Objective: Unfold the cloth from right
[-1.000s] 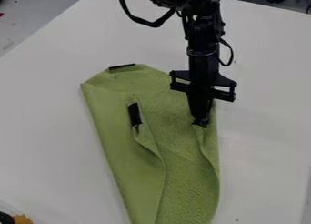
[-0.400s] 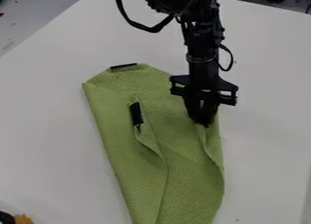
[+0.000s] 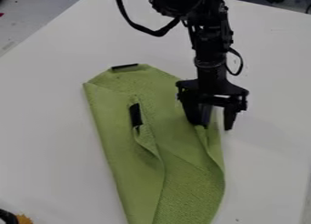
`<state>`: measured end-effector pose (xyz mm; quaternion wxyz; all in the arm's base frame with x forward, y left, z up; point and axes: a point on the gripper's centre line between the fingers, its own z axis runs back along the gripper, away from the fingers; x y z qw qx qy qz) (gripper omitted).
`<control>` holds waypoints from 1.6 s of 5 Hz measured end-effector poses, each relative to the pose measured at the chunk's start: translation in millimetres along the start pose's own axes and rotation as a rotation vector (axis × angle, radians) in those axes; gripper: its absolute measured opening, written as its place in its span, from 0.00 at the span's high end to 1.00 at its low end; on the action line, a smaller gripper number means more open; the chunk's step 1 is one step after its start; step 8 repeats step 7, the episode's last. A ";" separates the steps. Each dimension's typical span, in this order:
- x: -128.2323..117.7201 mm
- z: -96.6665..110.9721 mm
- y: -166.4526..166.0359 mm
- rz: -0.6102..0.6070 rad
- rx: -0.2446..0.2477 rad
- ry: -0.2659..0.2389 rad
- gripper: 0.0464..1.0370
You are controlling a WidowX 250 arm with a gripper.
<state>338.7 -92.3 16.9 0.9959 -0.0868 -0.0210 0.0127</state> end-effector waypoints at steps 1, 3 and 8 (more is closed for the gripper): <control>-1.2 1.3 -12.0 0.007 0.005 -0.003 0.03; 9.7 4.0 -46.5 0.028 -0.040 -0.092 0.03; 6.8 11.9 -58.5 -0.060 0.114 -0.097 0.03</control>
